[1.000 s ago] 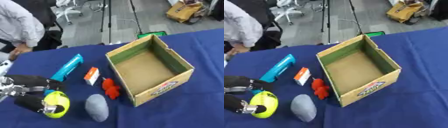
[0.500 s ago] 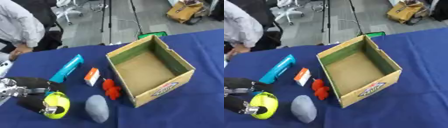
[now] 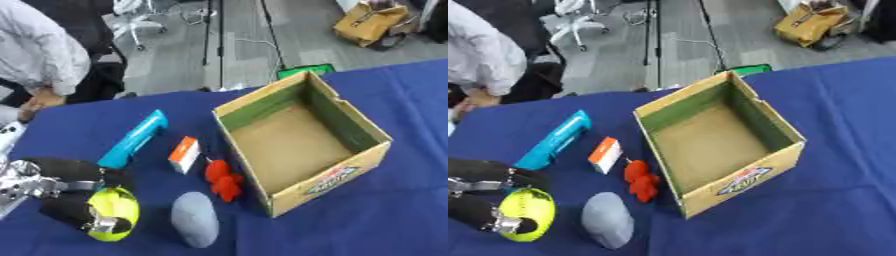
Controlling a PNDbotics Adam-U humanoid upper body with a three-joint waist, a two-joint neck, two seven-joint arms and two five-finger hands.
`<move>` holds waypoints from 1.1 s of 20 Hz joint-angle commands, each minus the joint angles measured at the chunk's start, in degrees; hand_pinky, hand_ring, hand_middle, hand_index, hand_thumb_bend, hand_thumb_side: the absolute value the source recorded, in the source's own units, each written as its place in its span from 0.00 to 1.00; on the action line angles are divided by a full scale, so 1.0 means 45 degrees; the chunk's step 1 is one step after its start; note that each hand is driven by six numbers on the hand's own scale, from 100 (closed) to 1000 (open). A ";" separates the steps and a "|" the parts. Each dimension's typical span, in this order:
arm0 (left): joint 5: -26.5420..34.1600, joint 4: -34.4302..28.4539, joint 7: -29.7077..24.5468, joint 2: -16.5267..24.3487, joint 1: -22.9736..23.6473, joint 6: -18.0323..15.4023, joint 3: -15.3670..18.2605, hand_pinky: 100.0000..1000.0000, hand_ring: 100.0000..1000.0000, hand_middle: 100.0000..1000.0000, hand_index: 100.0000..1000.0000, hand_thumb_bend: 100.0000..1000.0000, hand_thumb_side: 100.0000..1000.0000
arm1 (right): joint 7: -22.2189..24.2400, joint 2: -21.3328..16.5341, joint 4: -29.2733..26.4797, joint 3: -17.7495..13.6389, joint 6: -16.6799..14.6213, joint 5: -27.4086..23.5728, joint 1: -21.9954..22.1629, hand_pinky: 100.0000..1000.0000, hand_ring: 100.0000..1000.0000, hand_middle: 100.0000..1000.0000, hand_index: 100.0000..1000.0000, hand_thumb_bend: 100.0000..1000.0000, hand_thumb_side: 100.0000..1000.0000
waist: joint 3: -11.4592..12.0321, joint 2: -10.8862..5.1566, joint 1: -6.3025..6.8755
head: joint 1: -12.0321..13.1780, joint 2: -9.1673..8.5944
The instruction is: Pick up objects on the table and place them in the box.
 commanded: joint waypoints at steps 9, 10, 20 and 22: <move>-0.0854 0.0367 0.0382 0.0138 -0.0153 0.0003 0.0085 0.89 0.95 1.00 1.00 0.53 0.93 | -0.0172 -0.0118 -0.0219 -0.0020 0.0098 -0.0147 -0.0159 0.88 0.79 0.53 0.54 0.00 0.48 | -0.0013 -0.0094 -0.0128 | 0.0062 -0.0196; -0.0844 0.0361 0.0450 0.0124 -0.0144 -0.0022 0.0095 0.91 0.96 1.00 1.00 0.53 0.91 | -0.0172 -0.0110 -0.0219 -0.0021 0.0092 -0.0158 -0.0162 0.88 0.79 0.53 0.54 0.00 0.48 | -0.0010 -0.0082 -0.0134 | 0.0057 -0.0191; -0.0403 0.0381 0.0858 0.0156 0.0125 -0.0156 0.0129 0.81 0.94 1.00 1.00 0.66 0.78 | -0.0172 -0.0085 -0.0219 -0.0069 0.0082 -0.0268 -0.0187 0.87 0.79 0.50 0.53 0.00 0.47 | 0.0005 -0.0061 -0.0190 | 0.0043 -0.0245; -0.0208 0.0447 0.0458 0.0163 0.0108 -0.0211 0.0124 0.80 0.93 1.00 1.00 0.68 0.77 | -0.0172 -0.0089 -0.0219 -0.0076 0.0073 -0.0275 -0.0193 0.87 0.79 0.50 0.53 0.00 0.47 | -0.0007 -0.0065 -0.0189 | 0.0049 -0.0252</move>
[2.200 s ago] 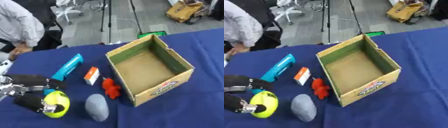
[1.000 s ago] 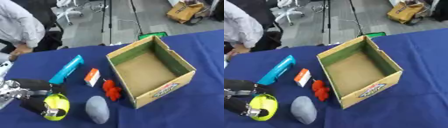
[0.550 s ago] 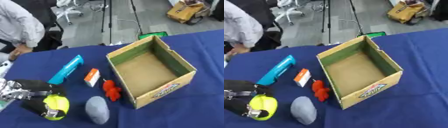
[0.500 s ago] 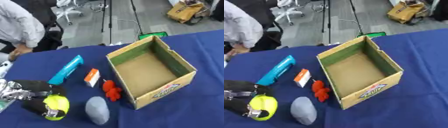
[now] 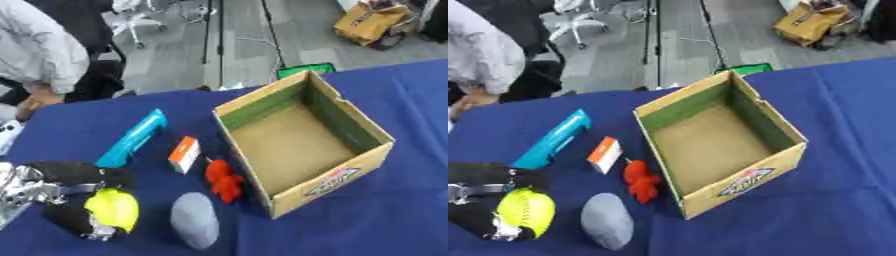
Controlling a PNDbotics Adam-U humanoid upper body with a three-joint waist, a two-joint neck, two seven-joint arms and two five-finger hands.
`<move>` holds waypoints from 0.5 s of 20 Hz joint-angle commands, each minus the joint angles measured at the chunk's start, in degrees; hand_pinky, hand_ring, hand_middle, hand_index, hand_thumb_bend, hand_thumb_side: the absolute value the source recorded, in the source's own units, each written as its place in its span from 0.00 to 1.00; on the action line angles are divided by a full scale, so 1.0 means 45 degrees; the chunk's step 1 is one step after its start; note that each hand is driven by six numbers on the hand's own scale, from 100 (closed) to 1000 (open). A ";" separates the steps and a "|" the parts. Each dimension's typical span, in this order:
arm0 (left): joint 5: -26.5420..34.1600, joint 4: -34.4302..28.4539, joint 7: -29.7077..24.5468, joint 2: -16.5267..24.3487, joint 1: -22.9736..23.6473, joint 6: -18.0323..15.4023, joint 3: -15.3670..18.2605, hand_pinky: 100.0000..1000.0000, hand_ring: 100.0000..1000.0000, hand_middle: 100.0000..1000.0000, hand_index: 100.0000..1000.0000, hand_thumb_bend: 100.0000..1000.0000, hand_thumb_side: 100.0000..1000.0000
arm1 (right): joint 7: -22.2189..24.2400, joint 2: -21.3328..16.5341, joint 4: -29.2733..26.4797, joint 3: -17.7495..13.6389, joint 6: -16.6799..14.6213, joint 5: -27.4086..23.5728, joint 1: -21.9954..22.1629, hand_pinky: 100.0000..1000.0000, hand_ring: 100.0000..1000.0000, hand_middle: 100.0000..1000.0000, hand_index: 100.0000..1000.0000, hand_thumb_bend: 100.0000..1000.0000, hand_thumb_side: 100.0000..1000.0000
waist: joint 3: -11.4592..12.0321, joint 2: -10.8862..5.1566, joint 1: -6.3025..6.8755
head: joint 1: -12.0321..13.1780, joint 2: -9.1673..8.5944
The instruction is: Pick up objects on the table and place them in the box.
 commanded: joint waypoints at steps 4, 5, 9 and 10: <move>0.0494 0.0129 -0.0941 0.0330 -0.0087 -0.0069 0.0173 0.78 0.93 1.00 1.00 0.69 0.75 | -0.0136 -0.0186 -0.0219 -0.0097 0.0099 -0.0140 -0.0123 0.87 0.78 0.50 0.52 0.00 0.46 | -0.0033 -0.0189 -0.0103 | 0.0031 -0.0192; 0.0527 0.0136 -0.1026 0.0334 -0.0091 -0.0069 0.0179 0.78 0.93 1.00 1.00 0.69 0.75 | -0.0136 -0.0188 -0.0219 -0.0100 0.0088 -0.0147 -0.0127 0.87 0.78 0.50 0.52 0.00 0.46 | -0.0035 -0.0188 -0.0101 | 0.0029 -0.0198; 0.0526 0.0190 -0.1155 0.0331 -0.0113 -0.0032 0.0201 0.75 0.90 1.00 1.00 0.67 0.72 | -0.0136 -0.0189 -0.0219 -0.0116 0.0062 -0.0178 -0.0141 0.87 0.78 0.49 0.52 0.00 0.46 | -0.0046 -0.0180 -0.0088 | 0.0035 -0.0226; 0.0504 0.0196 -0.1160 0.0327 -0.0118 -0.0028 0.0198 0.74 0.90 1.00 1.00 0.67 0.71 | -0.0136 -0.0188 -0.0219 -0.0119 0.0056 -0.0181 -0.0144 0.87 0.78 0.49 0.52 0.00 0.46 | -0.0049 -0.0176 -0.0085 | 0.0036 -0.0228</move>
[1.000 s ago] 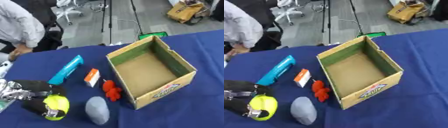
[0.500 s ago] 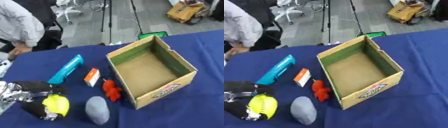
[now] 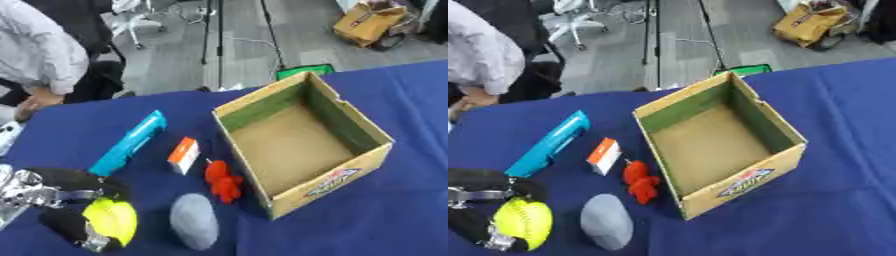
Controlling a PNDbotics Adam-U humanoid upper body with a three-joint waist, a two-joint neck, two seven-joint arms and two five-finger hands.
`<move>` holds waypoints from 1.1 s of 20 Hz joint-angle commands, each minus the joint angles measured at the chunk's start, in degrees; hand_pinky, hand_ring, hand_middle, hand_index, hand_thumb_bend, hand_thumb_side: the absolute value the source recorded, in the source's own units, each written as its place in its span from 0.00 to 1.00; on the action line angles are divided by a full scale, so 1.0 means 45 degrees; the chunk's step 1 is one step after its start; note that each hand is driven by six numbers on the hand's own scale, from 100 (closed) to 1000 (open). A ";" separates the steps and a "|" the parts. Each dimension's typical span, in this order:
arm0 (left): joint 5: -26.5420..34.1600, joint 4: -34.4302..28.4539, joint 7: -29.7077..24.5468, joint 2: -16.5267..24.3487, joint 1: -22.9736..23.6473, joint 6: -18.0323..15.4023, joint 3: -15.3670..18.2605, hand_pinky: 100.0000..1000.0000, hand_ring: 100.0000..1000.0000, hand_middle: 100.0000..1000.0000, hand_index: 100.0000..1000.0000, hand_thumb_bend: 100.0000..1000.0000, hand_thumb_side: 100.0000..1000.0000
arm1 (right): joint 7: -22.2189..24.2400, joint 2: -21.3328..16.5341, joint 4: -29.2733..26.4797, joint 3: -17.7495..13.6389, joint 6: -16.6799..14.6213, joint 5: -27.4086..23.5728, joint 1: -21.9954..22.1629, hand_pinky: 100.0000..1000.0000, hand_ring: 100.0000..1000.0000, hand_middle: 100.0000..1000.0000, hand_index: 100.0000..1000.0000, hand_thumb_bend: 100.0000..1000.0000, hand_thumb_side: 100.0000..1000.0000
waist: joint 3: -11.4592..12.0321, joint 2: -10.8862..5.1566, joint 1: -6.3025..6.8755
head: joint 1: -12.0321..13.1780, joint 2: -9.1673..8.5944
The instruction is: Pick up objects on the table and place them in the box.
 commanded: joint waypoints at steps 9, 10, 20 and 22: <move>-0.0202 0.0188 -0.0093 0.0261 -0.0130 0.0016 0.0140 0.62 0.86 1.00 1.00 0.67 0.67 | -0.0118 -0.0169 -0.0219 -0.0138 0.0030 -0.0194 -0.0171 0.87 0.78 0.49 0.51 0.00 0.46 | -0.0039 -0.0138 -0.0088 | 0.0058 -0.0144; -0.0213 0.0224 -0.0082 0.0252 -0.0126 0.0017 0.0137 0.62 0.86 1.00 1.00 0.67 0.67 | -0.0118 -0.0167 -0.0219 -0.0144 0.0021 -0.0213 -0.0174 0.87 0.78 0.49 0.51 0.00 0.46 | -0.0044 -0.0134 -0.0091 | 0.0056 -0.0146; -0.0255 0.0250 0.0161 0.0110 -0.0205 -0.0055 0.0032 0.55 0.82 1.00 1.00 0.63 0.72 | -0.0118 -0.0137 -0.0219 -0.0210 0.0032 -0.0271 -0.0150 0.87 0.78 0.48 0.50 0.00 0.45 | -0.0083 -0.0127 -0.0100 | 0.0068 -0.0160; -0.0247 0.0270 0.0256 0.0072 -0.0238 -0.0033 0.0005 0.53 0.80 1.00 1.00 0.61 0.72 | -0.0118 -0.0122 -0.0219 -0.0218 0.0052 -0.0277 -0.0153 0.87 0.78 0.48 0.50 0.00 0.45 | -0.0090 -0.0124 -0.0089 | 0.0062 -0.0162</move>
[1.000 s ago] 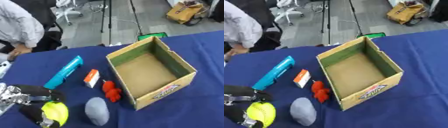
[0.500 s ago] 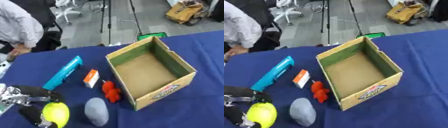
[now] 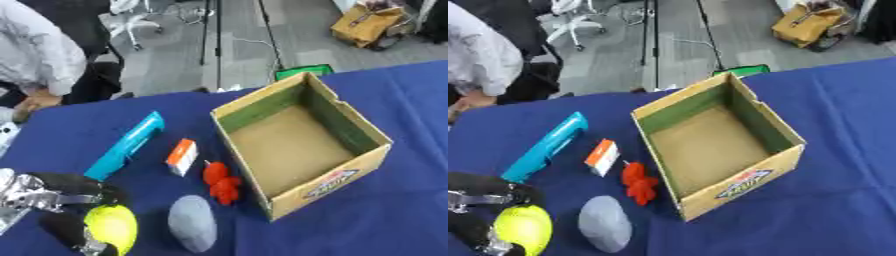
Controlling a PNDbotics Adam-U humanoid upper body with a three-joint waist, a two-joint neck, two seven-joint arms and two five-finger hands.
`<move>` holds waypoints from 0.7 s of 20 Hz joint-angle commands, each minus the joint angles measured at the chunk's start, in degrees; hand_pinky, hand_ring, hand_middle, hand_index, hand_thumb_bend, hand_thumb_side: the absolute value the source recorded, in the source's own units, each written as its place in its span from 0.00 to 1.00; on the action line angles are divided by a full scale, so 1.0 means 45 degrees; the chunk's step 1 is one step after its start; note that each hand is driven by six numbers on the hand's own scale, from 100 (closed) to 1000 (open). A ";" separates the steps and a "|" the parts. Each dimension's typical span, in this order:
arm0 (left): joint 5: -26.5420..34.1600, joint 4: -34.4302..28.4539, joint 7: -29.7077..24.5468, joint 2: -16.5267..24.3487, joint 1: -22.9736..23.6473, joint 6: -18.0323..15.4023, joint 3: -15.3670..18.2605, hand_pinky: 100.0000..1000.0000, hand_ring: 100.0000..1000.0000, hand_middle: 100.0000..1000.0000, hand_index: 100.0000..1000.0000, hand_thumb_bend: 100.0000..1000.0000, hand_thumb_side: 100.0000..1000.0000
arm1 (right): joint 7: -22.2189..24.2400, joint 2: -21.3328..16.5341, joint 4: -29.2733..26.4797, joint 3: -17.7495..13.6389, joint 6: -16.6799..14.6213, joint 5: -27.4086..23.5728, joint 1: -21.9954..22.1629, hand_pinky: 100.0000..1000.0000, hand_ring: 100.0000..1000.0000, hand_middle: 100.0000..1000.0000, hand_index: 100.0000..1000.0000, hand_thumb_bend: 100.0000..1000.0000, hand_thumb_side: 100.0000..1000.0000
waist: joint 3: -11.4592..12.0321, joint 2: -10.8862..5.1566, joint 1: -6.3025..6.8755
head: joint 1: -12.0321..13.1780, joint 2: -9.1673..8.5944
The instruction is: Pick up objects on the table and place them in the box.
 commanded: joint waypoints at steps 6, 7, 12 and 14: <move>-0.0108 0.0031 0.0362 0.0120 -0.0235 0.0046 -0.0019 0.42 0.75 1.00 1.00 0.61 0.67 | -0.0098 -0.0170 -0.0219 -0.0159 0.0166 -0.0089 -0.0105 0.87 0.78 0.48 0.50 0.00 0.44 | -0.0012 -0.0174 -0.0068 | 0.0059 -0.0153; -0.0131 0.0041 0.0389 0.0108 -0.0237 0.0052 -0.0028 0.38 0.74 1.00 1.00 0.61 0.65 | -0.0098 -0.0173 -0.0219 -0.0162 0.0168 -0.0090 -0.0108 0.87 0.78 0.48 0.50 0.00 0.44 | -0.0016 -0.0175 -0.0066 | 0.0060 -0.0160; -0.0230 0.0102 0.0471 0.0058 -0.0259 0.0078 -0.0076 0.36 0.72 0.99 1.00 0.61 0.62 | -0.0098 -0.0194 -0.0219 -0.0192 0.0172 -0.0093 -0.0126 0.87 0.78 0.48 0.50 0.00 0.44 | -0.0046 -0.0179 -0.0054 | 0.0059 -0.0183; -0.0270 0.0129 0.0524 0.0036 -0.0265 0.0086 -0.0090 0.35 0.71 0.97 1.00 0.61 0.60 | -0.0098 -0.0202 -0.0219 -0.0202 0.0172 -0.0101 -0.0129 0.87 0.78 0.48 0.50 0.00 0.44 | -0.0049 -0.0182 -0.0047 | 0.0060 -0.0194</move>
